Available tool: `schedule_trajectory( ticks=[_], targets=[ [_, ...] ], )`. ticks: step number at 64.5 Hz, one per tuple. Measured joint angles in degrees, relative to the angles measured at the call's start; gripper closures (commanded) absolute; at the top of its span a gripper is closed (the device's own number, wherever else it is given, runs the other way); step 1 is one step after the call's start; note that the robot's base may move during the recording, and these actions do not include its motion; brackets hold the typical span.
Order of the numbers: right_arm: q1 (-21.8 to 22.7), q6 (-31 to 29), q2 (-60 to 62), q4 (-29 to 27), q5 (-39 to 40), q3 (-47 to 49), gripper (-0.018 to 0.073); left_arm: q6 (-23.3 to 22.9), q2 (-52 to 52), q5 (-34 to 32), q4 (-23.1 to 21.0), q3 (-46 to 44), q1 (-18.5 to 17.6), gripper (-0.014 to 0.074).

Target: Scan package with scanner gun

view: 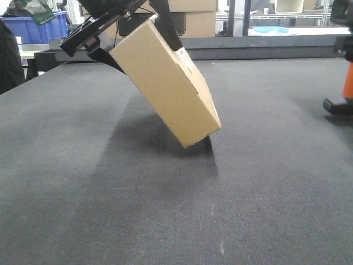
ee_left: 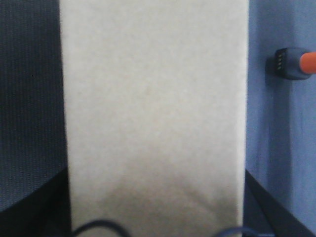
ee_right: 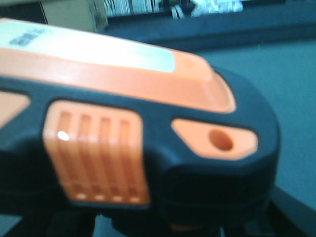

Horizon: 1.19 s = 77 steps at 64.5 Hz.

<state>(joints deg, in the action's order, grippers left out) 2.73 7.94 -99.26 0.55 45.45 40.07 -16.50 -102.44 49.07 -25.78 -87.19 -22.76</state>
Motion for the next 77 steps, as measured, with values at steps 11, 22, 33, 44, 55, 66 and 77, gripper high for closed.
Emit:
schedule_trajectory(
  ticks=[11, 22, 33, 44, 55, 66, 77],
  targets=[
    [0.0, 0.0, 0.0, 0.0, -1.13, 0.0, 0.0482, 0.0, 0.0, 0.0, 0.28, 0.0, 0.0, 0.0708],
    [0.0, 0.0, 0.0, 0.0, -1.16, 0.0, 0.0207, 0.0, 0.0, 0.0, 0.74, 0.0, 0.0, 0.0708],
    [-0.05, 0.11, 0.0, 0.0, -1.05, 0.19, -0.0006, 0.0, 0.0, 0.0, 0.78, 0.0, 0.0, 0.0708],
    [-0.05, 0.11, 2.52, 0.0, -5.25, 0.13, -0.0008, 0.0, 0.0, -0.1, 1.37, 0.0, 0.0, 0.0708],
    [-0.05, 0.11, 6.26, 2.66, -6.63, -1.43, -0.0008, 0.0, 0.29, -0.3, 4.06, 0.0, 0.4, 0.0708],
    [-0.05, 0.11, 9.8, 3.97, -6.72, -5.93, -0.0008, 0.0, 4.4, 0.97, 8.6, 0.0, 5.23, 0.0708],
    [-0.05, 0.11, 13.32, 4.08, -7.11, -10.94, -0.0008, 2.28, 8.42, 6.14, 12.53, 0.0, 12.28, 0.0708]
  ],
)
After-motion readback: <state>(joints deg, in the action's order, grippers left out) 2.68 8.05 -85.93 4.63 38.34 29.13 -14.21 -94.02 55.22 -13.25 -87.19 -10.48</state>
